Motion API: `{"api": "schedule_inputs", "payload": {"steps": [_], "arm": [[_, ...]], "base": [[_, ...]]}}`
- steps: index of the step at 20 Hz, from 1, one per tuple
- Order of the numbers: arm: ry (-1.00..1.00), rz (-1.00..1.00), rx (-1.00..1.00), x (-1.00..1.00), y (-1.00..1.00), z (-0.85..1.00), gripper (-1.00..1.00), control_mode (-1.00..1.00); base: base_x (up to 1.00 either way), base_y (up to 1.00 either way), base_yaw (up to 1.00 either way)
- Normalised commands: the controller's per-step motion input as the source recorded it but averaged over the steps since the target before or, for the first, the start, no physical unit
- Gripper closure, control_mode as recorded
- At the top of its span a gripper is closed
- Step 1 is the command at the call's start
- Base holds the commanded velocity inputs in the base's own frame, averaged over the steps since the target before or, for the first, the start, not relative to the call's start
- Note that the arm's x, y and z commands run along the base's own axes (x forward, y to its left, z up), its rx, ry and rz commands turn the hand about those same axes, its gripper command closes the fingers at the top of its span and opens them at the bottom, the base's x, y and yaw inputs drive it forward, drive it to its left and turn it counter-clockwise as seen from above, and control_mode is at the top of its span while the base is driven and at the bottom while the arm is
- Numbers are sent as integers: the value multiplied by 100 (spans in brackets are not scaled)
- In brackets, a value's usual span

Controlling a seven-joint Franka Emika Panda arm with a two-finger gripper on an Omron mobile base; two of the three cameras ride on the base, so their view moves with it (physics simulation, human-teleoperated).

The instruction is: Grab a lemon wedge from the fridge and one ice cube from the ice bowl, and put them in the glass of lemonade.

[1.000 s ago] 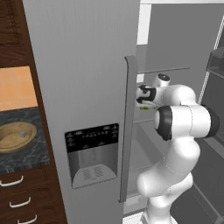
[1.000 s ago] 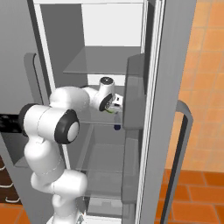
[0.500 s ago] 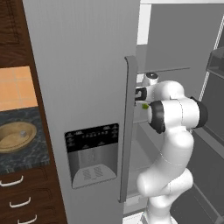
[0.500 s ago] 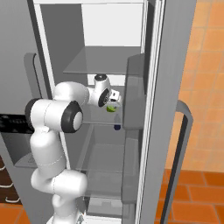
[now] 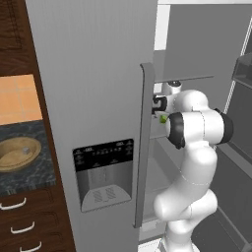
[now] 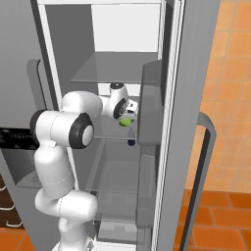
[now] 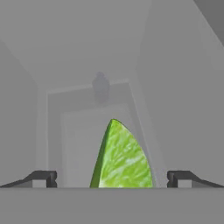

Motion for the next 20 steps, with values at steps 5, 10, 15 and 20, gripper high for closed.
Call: {"api": "schedule_inputs", "payload": {"steps": [5, 10, 15, 20], "arm": [[0, 0, 0, -3, 0, -21, -100, -100], [0, 0, 0, 8, 0, -25, -100, -100], [0, 0, 0, 0, 0, -29, -100, -100], [4, 0, 0, 0, 0, -17, -100, -100]], "base": [[0, 0, 0], [0, 0, 0], [0, 0, 0], [0, 0, 0]]}}
